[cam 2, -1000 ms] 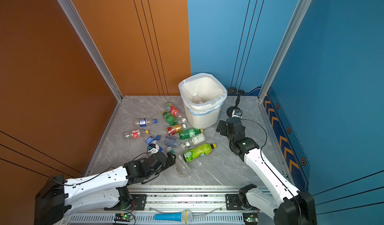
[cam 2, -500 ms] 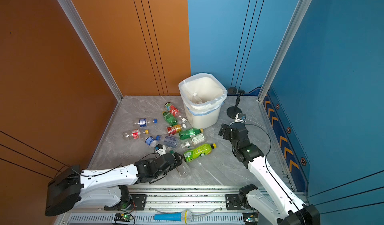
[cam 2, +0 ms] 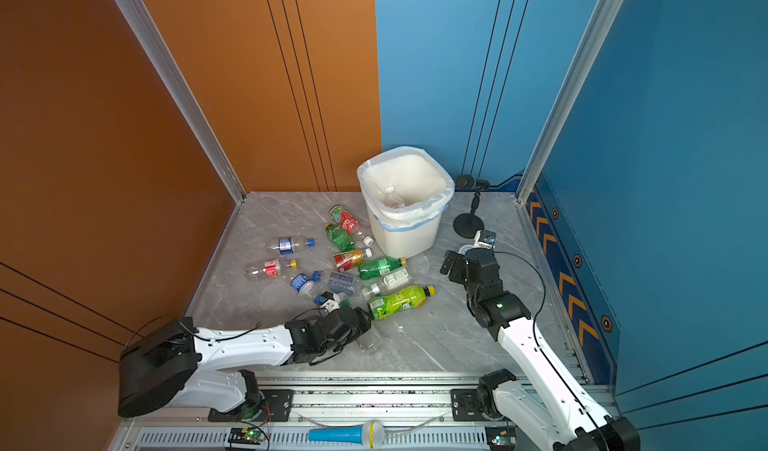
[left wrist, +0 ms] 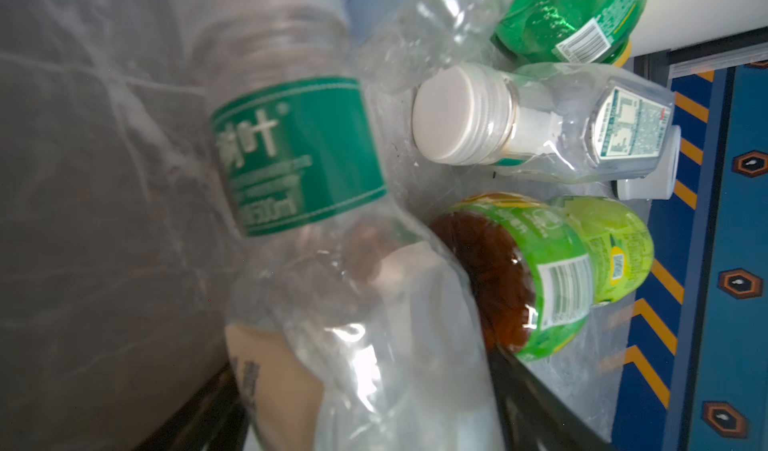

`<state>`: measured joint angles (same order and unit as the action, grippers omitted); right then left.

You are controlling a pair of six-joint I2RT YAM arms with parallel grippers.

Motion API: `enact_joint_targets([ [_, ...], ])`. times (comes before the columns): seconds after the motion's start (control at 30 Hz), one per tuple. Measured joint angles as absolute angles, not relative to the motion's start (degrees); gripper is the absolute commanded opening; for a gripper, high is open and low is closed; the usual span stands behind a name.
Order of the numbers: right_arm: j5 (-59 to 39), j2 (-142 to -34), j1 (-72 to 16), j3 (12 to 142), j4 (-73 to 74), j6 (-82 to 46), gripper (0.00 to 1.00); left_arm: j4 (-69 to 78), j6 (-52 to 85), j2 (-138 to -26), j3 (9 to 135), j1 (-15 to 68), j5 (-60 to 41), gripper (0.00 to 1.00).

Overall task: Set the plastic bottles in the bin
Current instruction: 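Grasp the clear green-labelled water bottle with the left gripper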

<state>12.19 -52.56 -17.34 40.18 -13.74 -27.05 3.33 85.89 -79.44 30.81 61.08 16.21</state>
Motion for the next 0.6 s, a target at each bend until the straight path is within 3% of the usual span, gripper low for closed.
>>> enact_joint_targets([
  [0.3,12.0,-52.4,-16.9,39.8,-13.7,-27.1,1.0,3.2,86.4,-78.3,30.8,60.9,15.9,0.68],
  [0.6,11.5,-52.5,-16.8,39.8,-13.0,-27.4,1.0,-4.9,77.2,-67.7,33.9,61.2,17.4,0.68],
])
